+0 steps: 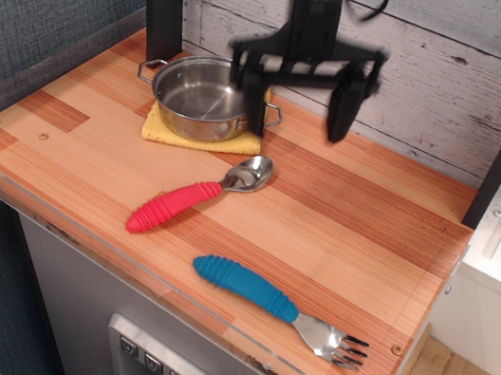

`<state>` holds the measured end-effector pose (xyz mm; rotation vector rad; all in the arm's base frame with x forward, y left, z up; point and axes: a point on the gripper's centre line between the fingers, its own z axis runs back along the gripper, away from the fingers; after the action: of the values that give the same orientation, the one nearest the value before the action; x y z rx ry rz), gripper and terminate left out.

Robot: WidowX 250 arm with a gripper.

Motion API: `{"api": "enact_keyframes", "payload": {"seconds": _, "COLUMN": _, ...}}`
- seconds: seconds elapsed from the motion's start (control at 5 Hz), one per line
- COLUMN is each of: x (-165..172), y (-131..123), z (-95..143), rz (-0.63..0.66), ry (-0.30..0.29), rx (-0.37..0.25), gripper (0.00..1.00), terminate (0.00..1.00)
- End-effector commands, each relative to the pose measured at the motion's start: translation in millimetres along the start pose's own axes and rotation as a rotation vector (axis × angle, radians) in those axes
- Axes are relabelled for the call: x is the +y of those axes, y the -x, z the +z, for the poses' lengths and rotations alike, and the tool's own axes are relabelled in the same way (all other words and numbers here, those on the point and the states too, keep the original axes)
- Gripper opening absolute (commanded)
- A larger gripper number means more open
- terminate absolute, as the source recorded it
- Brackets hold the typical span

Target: Place the blue fork to the left of the red spoon.

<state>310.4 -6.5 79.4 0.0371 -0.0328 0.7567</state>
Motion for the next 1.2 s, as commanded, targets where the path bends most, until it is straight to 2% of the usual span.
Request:
{"api": "enact_keyframes", "payload": {"seconds": 0.0, "x": 17.2, "y": 39.0, "z": 0.8, "rz": 0.364, "ry": 0.001, "rx": -0.126, "gripper": 1.0, "terminate": 0.0}}
{"api": "enact_keyframes", "payload": {"seconds": 0.2, "x": 23.3, "y": 61.4, "z": -4.6, "rz": 0.618, "ry": 0.028, "rx": -0.075, "gripper": 1.0, "terminate": 0.0}}
{"api": "enact_keyframes", "payload": {"seconds": 0.4, "x": 26.6, "y": 75.1, "z": -15.5, "rz": 0.786, "ry": 0.1, "rx": -0.017, "gripper": 1.0, "terminate": 0.0}}
{"api": "enact_keyframes", "payload": {"seconds": 0.6, "x": 23.1, "y": 75.2, "z": -22.4, "rz": 0.795, "ry": 0.096, "rx": -0.047, "gripper": 1.0, "terminate": 0.0}}
{"api": "enact_keyframes", "payload": {"seconds": 0.8, "x": 19.8, "y": 74.1, "z": -25.2, "rz": 0.796, "ry": 0.133, "rx": -0.091, "gripper": 1.0, "terminate": 0.0}}
{"api": "enact_keyframes", "payload": {"seconds": 1.0, "x": 13.7, "y": 70.6, "z": -30.3, "rz": 0.815, "ry": 0.123, "rx": -0.081, "gripper": 1.0, "terminate": 0.0}}
